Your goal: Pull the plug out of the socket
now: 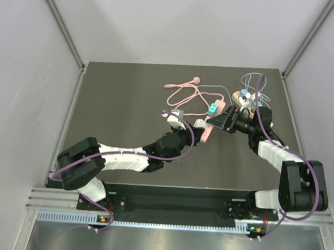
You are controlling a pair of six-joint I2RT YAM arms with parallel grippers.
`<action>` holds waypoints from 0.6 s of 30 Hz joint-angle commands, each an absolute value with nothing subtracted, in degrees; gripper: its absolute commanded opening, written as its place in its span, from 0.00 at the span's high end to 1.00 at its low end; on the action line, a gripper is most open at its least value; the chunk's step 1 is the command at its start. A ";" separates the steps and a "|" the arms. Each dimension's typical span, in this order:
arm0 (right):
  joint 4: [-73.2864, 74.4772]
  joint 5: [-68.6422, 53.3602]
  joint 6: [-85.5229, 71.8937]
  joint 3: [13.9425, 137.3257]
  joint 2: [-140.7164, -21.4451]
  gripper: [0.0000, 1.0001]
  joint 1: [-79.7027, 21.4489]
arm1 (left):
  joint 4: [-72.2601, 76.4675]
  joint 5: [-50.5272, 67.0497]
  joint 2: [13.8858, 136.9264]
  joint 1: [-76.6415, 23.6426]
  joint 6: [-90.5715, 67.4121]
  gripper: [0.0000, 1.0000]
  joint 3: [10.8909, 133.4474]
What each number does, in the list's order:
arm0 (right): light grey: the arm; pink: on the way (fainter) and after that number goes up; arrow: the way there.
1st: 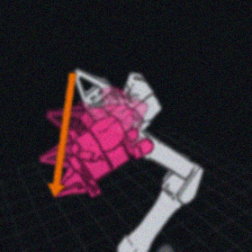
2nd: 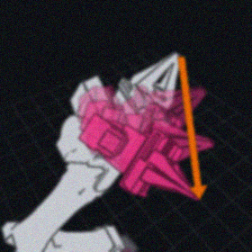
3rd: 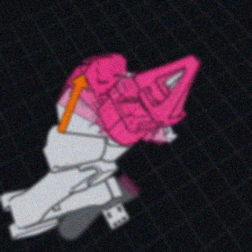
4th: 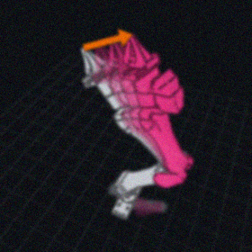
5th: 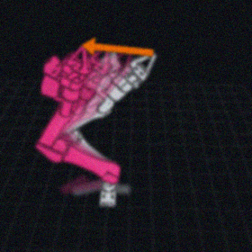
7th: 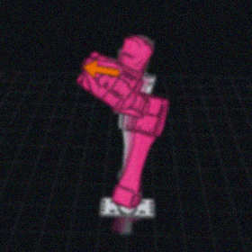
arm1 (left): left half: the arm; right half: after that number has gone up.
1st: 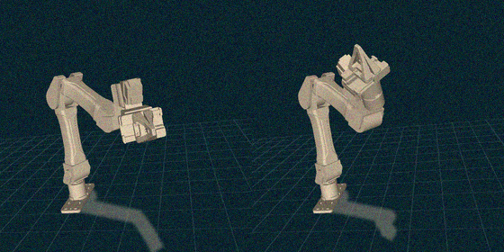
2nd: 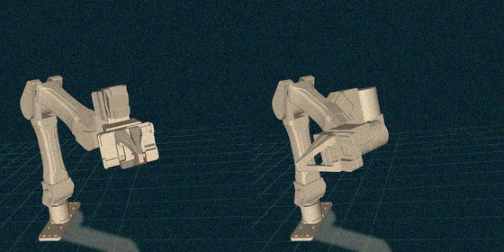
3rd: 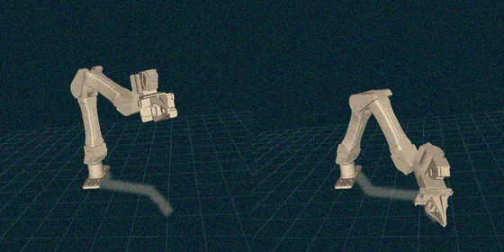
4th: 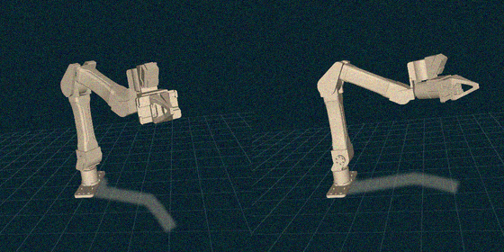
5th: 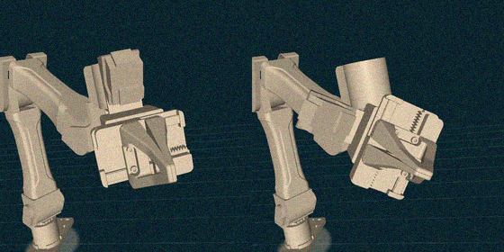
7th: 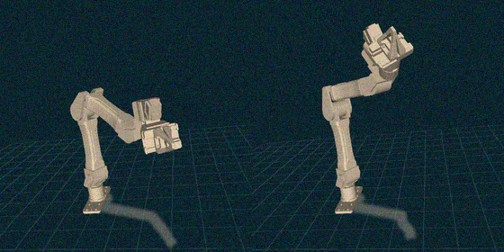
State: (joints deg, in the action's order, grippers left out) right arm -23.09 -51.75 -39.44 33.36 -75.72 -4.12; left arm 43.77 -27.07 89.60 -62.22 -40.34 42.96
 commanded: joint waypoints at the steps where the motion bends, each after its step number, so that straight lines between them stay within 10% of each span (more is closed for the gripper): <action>1: -34.54 -49.04 -49.21 33.92 -78.74 0.00 -4.75 | 53.26 -27.95 89.56 -61.87 -42.71 1.00 46.05; 7: -38.49 -48.78 -55.01 34.01 -82.79 0.16 -5.54 | 54.67 -27.77 90.61 -61.79 -44.29 1.00 46.41; 15: -38.25 -48.17 -52.84 33.84 -82.19 1.00 -5.19 | 55.37 -28.74 91.85 -61.87 -44.91 1.00 45.62; 18: -31.16 -43.61 -44.17 33.75 -77.90 1.00 -4.31 | 55.46 -29.35 90.97 -61.87 -44.74 1.00 44.21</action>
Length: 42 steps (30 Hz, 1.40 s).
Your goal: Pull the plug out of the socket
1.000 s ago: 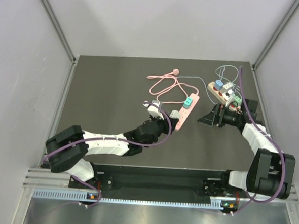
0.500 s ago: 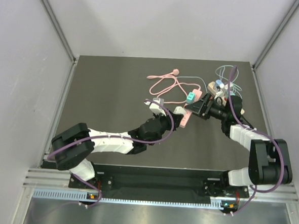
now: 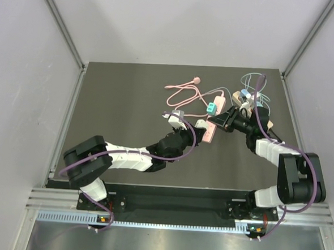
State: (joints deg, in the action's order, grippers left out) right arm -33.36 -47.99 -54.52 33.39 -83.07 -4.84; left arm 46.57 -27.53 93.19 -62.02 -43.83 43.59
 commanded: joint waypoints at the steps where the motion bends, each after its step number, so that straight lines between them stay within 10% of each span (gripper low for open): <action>1: -29.03 -41.68 -41.51 33.75 -76.65 1.00 -3.96 | 55.28 -29.36 89.92 -61.79 -44.39 1.00 43.86; 13: -22.67 -40.06 -31.30 33.31 -69.96 1.00 4.73 | 44.85 -29.10 78.41 -57.58 -39.73 1.00 35.61; 23: -28.91 -58.71 -31.81 33.66 -74.88 1.00 12.22 | 31.74 -17.95 71.01 -28.35 -40.78 1.00 30.59; 42: -30.23 -60.38 -32.61 33.75 -75.06 0.98 12.30 | 27.95 5.18 103.08 4.92 -42.45 0.89 50.18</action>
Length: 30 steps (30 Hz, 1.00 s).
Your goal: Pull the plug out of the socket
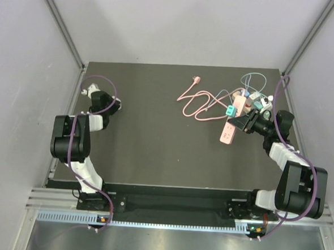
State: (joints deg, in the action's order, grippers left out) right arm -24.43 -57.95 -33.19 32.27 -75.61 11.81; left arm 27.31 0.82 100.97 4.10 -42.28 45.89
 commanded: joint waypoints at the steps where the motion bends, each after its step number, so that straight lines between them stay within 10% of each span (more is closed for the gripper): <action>1: -30.23 -60.47 -32.61 33.84 -75.23 0.99 12.39 | 27.43 5.53 103.88 5.10 -42.45 0.85 51.66; 12: -30.23 -61.79 -32.78 34.72 -76.73 0.97 13.62 | 21.54 8.52 107.49 8.35 -41.75 0.45 56.25; 30: -31.73 -64.78 -31.29 34.72 -77.08 0.95 13.54 | 35.33 31.73 85.35 -3.04 -44.04 0.31 43.69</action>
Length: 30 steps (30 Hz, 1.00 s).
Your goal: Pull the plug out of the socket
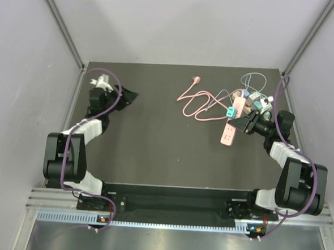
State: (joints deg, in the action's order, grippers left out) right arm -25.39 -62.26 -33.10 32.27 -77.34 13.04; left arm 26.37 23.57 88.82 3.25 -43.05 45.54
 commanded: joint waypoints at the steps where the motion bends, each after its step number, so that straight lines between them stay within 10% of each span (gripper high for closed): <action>1: -31.29 -64.60 -31.03 34.72 -77.17 0.96 13.36 | 35.94 31.82 84.73 -7.69 -43.86 0.30 43.51; 13: -20.04 -59.07 -22.24 37.35 -75.76 1.00 8.97 | 40.87 15.22 88.50 -38.30 -43.25 0.27 52.02; 30: -18.19 -59.68 -19.51 38.14 -74.00 1.00 5.36 | 24.02 -1.20 104.94 -52.46 -35.33 0.27 74.70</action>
State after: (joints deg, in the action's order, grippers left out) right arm -15.25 -57.89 -21.37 34.96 -76.69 6.15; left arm 28.08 5.19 104.51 -50.89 -38.57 70.24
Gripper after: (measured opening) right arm 0.311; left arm 0.734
